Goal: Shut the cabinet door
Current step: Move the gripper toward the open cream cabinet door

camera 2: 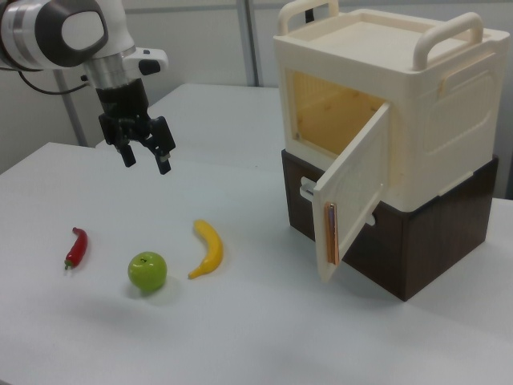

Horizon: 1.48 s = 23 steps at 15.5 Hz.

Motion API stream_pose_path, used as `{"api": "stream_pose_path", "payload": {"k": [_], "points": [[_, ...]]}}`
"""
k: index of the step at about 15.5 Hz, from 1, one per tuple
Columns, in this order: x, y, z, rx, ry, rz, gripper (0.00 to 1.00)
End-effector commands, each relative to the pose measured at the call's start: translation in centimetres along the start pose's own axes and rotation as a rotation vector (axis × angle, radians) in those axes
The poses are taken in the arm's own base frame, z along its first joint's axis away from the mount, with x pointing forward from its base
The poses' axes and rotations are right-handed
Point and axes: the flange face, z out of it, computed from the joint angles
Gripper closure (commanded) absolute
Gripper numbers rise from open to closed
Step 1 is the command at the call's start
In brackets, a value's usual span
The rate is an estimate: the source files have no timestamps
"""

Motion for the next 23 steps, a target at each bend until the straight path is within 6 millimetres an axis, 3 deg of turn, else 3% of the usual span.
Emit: {"api": "stream_pose_path", "payload": {"k": [1, 4, 5, 10, 14, 19, 21, 23], "points": [[-0.1, 0.1, 0.4, -0.019, -0.002, -0.070, 0.40], [-0.1, 0.2, 0.3, -0.019, 0.000, -0.072, 0.94], [-0.1, 0.2, 0.3, -0.018, 0.000, -0.072, 1.00], [0.0, 1.5, -0.4, -0.019, 0.010, -0.073, 1.00], [0.4, 6.4, -2.3, -0.022, 0.049, -0.020, 1.00], [0.3, 14.0, -6.1, -0.046, 0.138, 0.110, 1.00], [0.2, 16.8, -8.5, -0.061, 0.214, 0.136, 1.00], [0.1, 19.5, -9.3, -0.079, 0.286, 0.179, 1.00]]}}
